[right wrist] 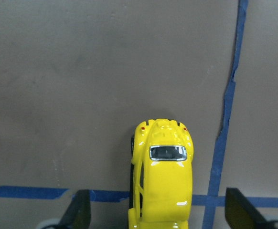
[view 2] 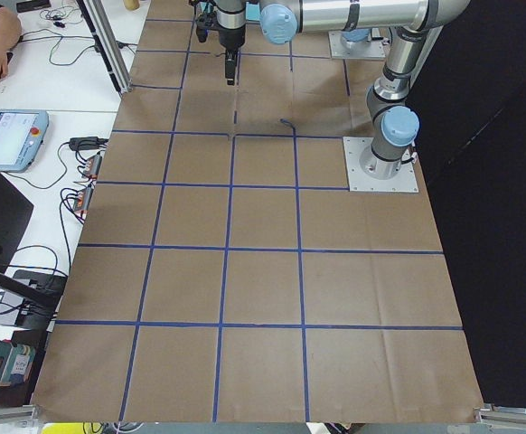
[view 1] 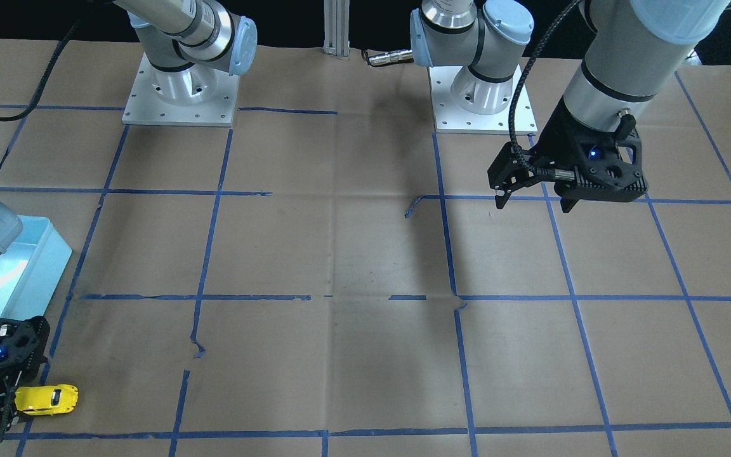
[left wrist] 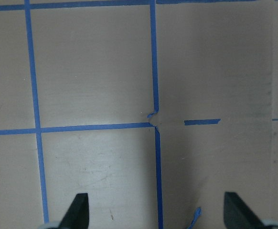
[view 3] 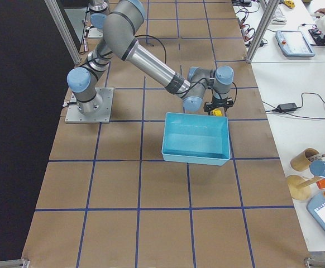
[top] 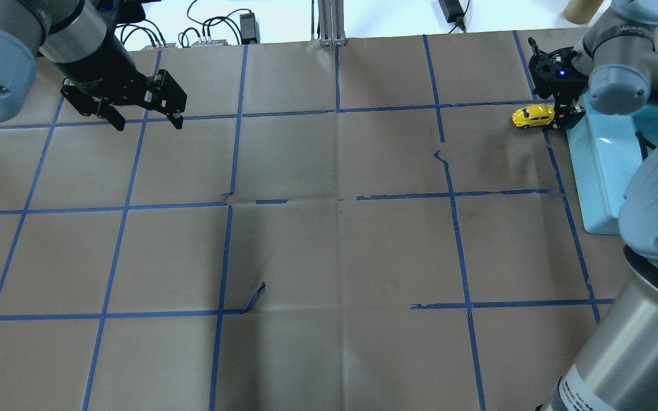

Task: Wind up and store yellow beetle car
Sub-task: 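Lower the right gripper onto the car and close on it, then lift the car with the right gripper and carry it into the bin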

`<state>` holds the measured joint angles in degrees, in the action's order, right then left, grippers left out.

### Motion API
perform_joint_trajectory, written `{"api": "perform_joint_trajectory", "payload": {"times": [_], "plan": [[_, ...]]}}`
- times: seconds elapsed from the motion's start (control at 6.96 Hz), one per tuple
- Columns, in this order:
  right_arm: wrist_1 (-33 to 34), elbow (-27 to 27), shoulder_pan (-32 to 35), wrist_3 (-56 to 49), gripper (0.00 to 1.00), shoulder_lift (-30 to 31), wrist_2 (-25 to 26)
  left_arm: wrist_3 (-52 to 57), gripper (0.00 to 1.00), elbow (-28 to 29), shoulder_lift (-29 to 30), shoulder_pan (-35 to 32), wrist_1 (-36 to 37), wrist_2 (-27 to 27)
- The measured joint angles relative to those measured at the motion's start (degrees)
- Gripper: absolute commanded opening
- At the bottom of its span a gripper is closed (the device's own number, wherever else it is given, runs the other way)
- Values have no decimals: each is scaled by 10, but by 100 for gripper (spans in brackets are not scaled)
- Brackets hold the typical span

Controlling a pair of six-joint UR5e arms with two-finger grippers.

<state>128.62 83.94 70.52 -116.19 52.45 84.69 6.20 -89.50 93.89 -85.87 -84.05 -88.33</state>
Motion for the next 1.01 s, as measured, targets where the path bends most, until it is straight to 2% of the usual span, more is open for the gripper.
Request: {"api": "perform_joint_trajectory", "payload": {"times": [0.14,0.29,0.43,0.57,0.72,1.01], "plan": [[9,-1,0,1,86,-9,0,-1,100,0,1,0,0,0],[13,-2,0,3,56,-14,0,-1,100,1,3,0,2,0],[15,-3,0,5,33,-17,1,-1,100,1,3,0,3,0],[16,-3,0,8,18,-17,3,-1,100,2,4,0,4,1],[16,-4,1,16,7,-15,5,0,100,2,6,0,4,1],[7,-15,3,35,6,-8,5,0,100,8,12,0,5,1]]}}
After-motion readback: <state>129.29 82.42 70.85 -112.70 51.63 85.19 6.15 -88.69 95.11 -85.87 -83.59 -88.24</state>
